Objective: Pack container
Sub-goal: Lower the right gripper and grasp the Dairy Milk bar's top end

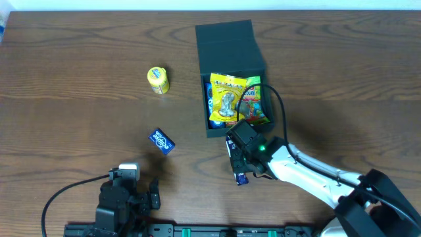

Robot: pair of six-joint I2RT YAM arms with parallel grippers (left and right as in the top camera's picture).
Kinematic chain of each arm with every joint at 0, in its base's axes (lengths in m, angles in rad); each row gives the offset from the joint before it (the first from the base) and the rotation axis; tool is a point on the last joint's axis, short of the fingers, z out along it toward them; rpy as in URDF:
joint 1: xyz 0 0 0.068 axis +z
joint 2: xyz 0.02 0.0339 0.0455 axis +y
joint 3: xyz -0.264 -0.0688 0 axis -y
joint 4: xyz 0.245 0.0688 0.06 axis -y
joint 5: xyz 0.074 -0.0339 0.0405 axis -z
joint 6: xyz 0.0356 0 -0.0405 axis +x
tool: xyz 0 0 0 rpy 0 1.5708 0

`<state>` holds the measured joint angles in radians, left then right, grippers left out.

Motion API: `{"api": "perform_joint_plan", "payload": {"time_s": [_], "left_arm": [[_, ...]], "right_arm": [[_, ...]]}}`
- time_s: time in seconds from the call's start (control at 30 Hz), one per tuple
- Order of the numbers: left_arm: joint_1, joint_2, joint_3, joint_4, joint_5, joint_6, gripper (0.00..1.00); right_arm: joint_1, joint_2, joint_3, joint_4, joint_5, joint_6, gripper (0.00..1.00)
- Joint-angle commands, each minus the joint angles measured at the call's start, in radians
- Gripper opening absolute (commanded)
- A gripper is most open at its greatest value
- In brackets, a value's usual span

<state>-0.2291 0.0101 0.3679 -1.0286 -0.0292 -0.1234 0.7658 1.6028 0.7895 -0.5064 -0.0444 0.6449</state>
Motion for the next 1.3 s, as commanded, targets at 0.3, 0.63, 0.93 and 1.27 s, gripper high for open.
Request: {"api": "perform_joint_plan", "payload": {"time_s": [0.3, 0.63, 0.93, 1.27], "left_arm": [[0.006, -0.006, -0.013, -0.066, -0.026, -0.011, 0.95], [0.006, -0.006, -0.013, -0.066, -0.026, -0.011, 0.95], [0.006, -0.006, -0.013, -0.066, -0.026, -0.011, 0.95], [0.006, -0.006, -0.013, -0.066, -0.026, -0.011, 0.95]], "right_arm": [[-0.005, 0.004, -0.008, -0.001, 0.019, 0.032, 0.26], [-0.005, 0.004, -0.008, -0.001, 0.019, 0.032, 0.2], [-0.005, 0.004, -0.008, -0.001, 0.019, 0.032, 0.07], [-0.005, 0.004, -0.008, -0.002, 0.018, 0.032, 0.03]]}}
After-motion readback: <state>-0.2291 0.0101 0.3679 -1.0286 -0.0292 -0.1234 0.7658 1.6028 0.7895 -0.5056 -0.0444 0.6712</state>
